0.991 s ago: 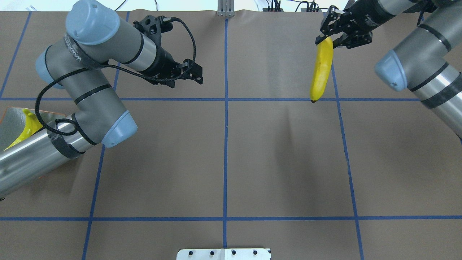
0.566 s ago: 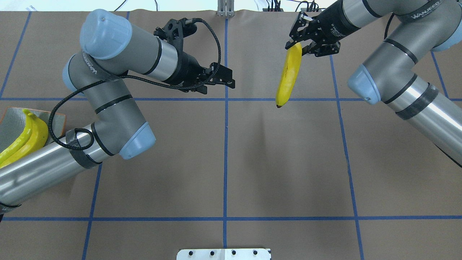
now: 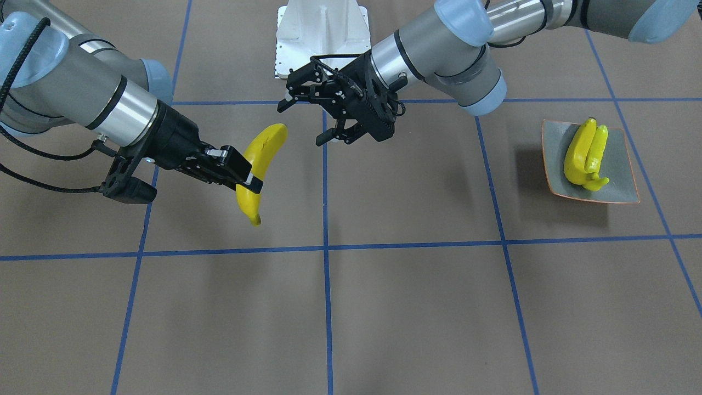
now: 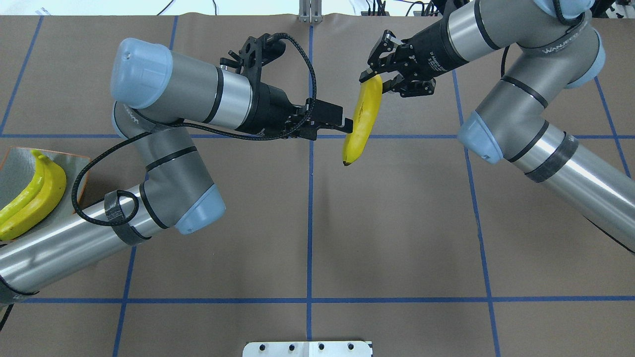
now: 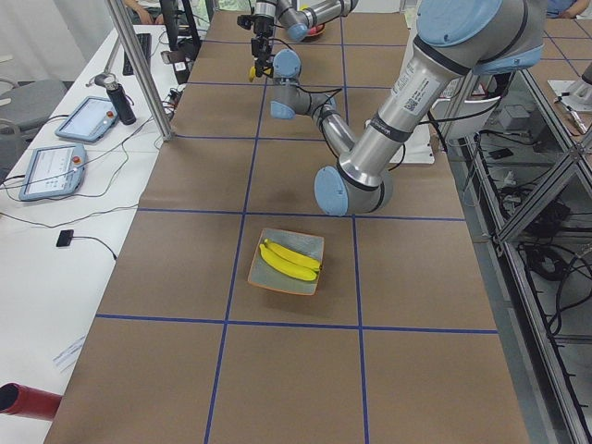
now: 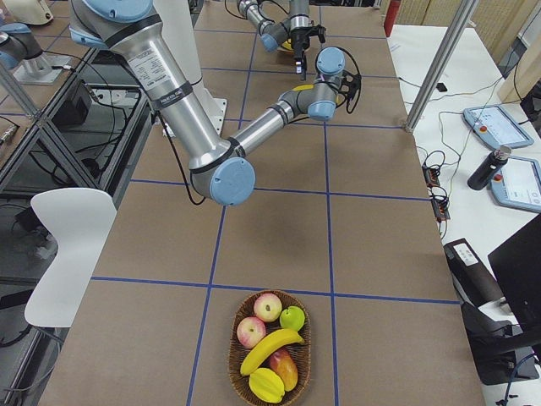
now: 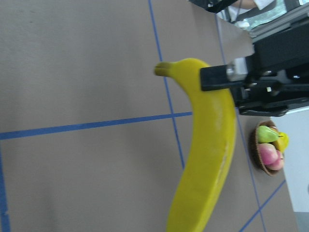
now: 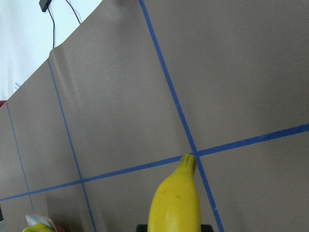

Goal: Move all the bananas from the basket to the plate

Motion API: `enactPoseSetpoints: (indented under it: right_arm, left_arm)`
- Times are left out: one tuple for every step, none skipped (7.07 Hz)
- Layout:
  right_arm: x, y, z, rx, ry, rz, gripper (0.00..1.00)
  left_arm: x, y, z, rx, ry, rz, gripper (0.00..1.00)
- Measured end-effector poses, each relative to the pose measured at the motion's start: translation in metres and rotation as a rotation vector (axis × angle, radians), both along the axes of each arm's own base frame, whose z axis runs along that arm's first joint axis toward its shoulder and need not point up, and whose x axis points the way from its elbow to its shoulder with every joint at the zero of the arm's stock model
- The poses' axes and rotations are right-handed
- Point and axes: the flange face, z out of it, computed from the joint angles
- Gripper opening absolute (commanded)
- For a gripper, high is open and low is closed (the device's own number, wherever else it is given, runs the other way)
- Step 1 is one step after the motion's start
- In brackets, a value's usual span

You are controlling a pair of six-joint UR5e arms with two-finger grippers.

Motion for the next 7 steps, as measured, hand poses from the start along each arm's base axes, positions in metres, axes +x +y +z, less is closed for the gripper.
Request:
enactPoseSetpoints:
  right_arm:
    - [-0.001,0.006,-0.003,0.007,-0.02,-0.023,0.0]
    - [-0.003,0.011,-0.005,0.021,-0.035,-0.046,0.0]
    - [-0.007,0.017,-0.008,0.042,-0.051,-0.065,0.0]
    - [-0.009,0.022,-0.009,0.058,-0.062,-0.076,0.0]
    - [-0.01,0.024,-0.011,0.07,-0.071,-0.082,0.0]
    - [-0.011,0.027,-0.012,0.08,-0.079,-0.086,0.0]
    - [-0.011,0.029,-0.014,0.087,-0.084,-0.089,0.0]
  left_arm:
    - [0.0,0.003,-0.001,0.009,0.018,0.005,1.0]
    - [0.001,0.005,-0.002,0.015,0.026,0.008,1.0]
    - [0.005,0.011,-0.002,0.017,0.03,0.019,1.0]
    - [0.012,0.018,-0.002,0.021,0.034,0.034,1.0]
    - [0.016,0.024,-0.003,0.025,0.039,0.044,0.98]
    - [0.018,0.026,-0.003,0.026,0.041,0.049,0.97]
    - [0.019,0.027,-0.003,0.026,0.042,0.05,0.97]
